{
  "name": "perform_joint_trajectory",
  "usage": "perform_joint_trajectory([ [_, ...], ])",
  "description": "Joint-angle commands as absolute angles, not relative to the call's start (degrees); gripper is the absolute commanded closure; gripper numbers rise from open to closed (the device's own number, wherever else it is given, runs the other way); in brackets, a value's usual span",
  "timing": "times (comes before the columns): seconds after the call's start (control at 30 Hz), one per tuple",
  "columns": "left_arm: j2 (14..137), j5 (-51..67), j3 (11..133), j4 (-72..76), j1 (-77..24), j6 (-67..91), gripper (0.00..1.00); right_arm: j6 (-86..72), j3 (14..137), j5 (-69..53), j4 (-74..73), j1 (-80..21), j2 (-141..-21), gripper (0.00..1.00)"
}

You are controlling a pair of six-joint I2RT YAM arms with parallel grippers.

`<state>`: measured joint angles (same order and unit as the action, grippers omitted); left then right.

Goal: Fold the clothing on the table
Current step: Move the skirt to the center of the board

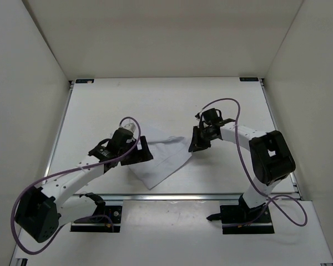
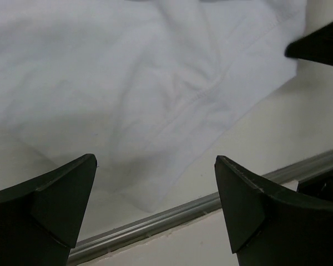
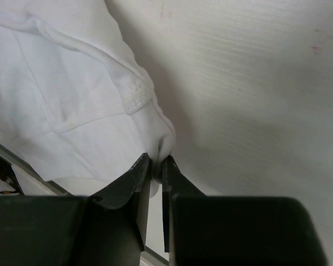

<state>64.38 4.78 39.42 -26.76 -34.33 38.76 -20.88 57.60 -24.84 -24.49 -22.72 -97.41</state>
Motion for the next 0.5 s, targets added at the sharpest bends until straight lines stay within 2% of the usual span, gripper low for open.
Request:
perform_joint_trajectory([
  [0.0, 60.30, -3.42, 37.00, -29.44, -33.83, 44.46, 0.02, -26.53, 55.47, -22.51, -20.23, -21.71, -93.71, 1.00],
  [0.07, 60.20, -2.99, 35.43, -28.57, -33.84, 45.52, 0.01, -29.34, 51.61, -19.43, -17.85, -20.49, -91.32, 1.00],
  [0.2, 63.01, -3.16, 34.37, -27.68, -33.49, 47.02, 0.02, -29.71, 48.61, -23.55, -15.55, -15.74, -88.25, 1.00],
  [0.4, 60.91, -5.36, 30.42, -24.09, -31.12, 49.22, 0.02, -28.65, 46.06, -24.08, -15.04, -15.91, -86.22, 1.00],
  [0.47, 61.60, -5.01, 29.36, -21.55, -30.23, 49.04, 0.08, -29.35, 45.53, -25.05, -14.07, -16.78, -85.70, 1.00],
])
